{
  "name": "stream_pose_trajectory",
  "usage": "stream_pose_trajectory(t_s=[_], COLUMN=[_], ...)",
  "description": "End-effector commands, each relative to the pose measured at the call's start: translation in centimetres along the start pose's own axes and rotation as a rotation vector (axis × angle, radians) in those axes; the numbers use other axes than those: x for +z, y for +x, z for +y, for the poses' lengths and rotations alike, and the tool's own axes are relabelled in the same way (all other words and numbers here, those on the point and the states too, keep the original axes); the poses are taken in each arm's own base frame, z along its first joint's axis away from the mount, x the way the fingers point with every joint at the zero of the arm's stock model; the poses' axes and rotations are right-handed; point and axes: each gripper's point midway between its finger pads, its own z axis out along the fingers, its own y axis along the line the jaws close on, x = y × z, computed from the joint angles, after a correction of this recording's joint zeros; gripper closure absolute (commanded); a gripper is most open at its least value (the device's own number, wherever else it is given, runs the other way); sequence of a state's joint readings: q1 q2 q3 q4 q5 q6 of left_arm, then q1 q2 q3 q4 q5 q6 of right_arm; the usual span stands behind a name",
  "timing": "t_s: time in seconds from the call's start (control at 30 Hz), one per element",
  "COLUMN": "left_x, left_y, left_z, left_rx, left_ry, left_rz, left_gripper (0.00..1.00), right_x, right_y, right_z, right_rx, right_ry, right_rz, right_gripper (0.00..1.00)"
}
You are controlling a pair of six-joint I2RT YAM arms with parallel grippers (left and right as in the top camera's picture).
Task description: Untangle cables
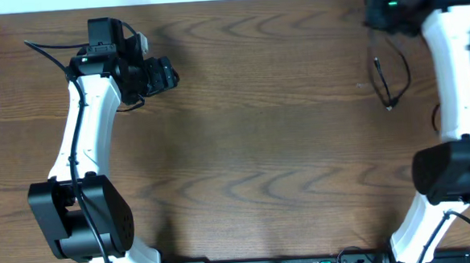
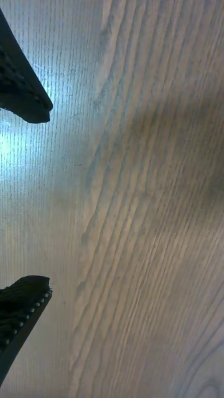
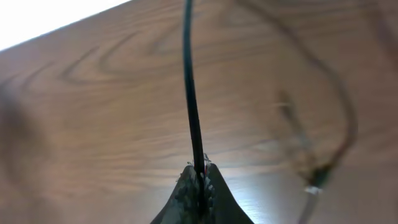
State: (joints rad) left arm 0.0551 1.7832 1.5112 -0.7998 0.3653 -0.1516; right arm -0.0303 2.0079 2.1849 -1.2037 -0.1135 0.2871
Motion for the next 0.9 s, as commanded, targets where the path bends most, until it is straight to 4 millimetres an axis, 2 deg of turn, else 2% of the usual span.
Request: stream_pose_trajectory(t_s=[0.0,0.03,0.07,0.1,0.2,0.23,0.4,0.5,0.57,0.63,0.8,0.83,0.87], left_x=[0.6,0.7,0.6,0.6,0.6,0.6,0.7,0.7,0.7,0.7,0.7,0.7,0.7], left_y=[0.5,0.5,0.5,0.5,0.5,0.5,0.5,0.5,0.5,0.5,0.5,0.5,0.5], left_z=[-0.1,-0.1,-0.1,-0.1,-0.1,-0.1,-0.1,-0.1,-0.1,-0.1,-0.1,-0.1,-0.1], left_rx=[0.019,0.019,0.019,0.019,0.019,0.019,0.019,0.02,0.019,0.02,0.02,0.02,0.019], left_ry=[0.007,0.006,0.007,0.006,0.006,0.007,0.007,0.007,0.007,0.007,0.007,0.007,0.007], left_rz=[0.021,0.022,0.021,0.022,0.022,0.021,0.022,0.022,0.022,0.022,0.022,0.022,0.023], left_gripper=[0.16,0.16,0.16,0.16,0.16,0.16,0.16,0.16,0.16,0.16,0.16,0.16,0.16], right_x=[-4.9,-5.6,-5.9,-6.5,-7.9,-8.6,-11.7,-13.0,-14.5,-15.4,-15.3,-15.3,-15.2], right_y=[-2.0,-2.2,-2.2,-2.1,-1.7,-1.7,-1.3,-1.0,-0.7,-0.4,-0.2,-0.3,-0.3], right_z=[-5.7,-8.1,-9.2,-11.7,-17.0,-19.3,-26.9,-30.0,-32.9,-34.5,-34.8,-34.8,-34.7], right_rx=[0.044,0.075,0.09,0.124,0.209,0.255,0.404,0.462,0.521,0.554,0.563,0.563,0.56], right_ry=[0.121,0.165,0.186,0.235,0.334,0.361,0.438,0.474,0.509,0.504,0.5,0.499,0.498], right_rz=[-0.108,-0.115,-0.116,-0.114,-0.112,-0.124,-0.184,-0.214,-0.257,-0.282,-0.279,-0.278,-0.277], right_gripper=[0.99,0.99,0.99,0.99,0.99,0.99,0.99,0.99,0.99,0.99,0.97,0.86,0.67])
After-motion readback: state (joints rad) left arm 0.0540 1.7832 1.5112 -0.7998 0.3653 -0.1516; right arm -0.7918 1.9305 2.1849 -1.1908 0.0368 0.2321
